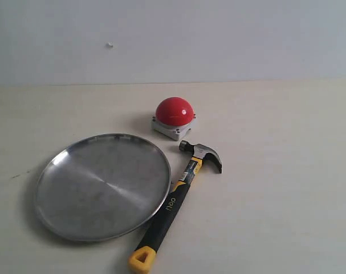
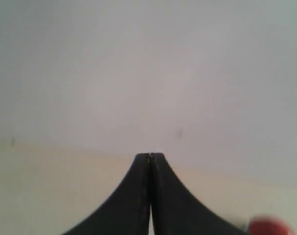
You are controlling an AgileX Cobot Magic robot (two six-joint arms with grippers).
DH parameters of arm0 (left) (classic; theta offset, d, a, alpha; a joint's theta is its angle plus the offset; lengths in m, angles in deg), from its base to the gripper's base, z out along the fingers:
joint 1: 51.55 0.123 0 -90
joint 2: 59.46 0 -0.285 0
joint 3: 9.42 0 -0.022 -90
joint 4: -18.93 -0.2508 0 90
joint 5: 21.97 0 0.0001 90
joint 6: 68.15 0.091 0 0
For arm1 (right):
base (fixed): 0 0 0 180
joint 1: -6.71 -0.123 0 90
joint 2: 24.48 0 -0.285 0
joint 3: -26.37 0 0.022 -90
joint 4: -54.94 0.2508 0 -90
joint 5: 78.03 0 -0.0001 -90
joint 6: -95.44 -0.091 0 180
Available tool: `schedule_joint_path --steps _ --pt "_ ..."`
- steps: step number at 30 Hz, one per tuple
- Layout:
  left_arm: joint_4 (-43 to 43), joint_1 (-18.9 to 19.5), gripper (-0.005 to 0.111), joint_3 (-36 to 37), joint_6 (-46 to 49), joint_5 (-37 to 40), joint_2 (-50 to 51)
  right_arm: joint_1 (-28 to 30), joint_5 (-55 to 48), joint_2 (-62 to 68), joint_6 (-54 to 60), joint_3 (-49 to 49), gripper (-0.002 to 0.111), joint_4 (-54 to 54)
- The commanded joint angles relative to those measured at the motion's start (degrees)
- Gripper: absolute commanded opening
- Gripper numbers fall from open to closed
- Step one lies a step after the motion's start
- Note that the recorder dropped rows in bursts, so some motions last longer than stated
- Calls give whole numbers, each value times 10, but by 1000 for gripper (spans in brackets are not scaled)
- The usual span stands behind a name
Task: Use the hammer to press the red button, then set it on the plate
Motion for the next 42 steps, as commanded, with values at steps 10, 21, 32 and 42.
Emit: schedule_joint_path --steps 10,21,32,42 --pt "-14 -223 0 -359 88 535 419 3 4 2 2 2 0 -3" --pt "-31 -401 26 -525 116 557 590 3 4 2 2 2 0 -3" --pt "-32 -422 58 -626 69 578 701 3 4 2 2 2 0 -3" --pt "-77 -412 58 -713 47 632 772 3 4 2 2 2 0 -3"
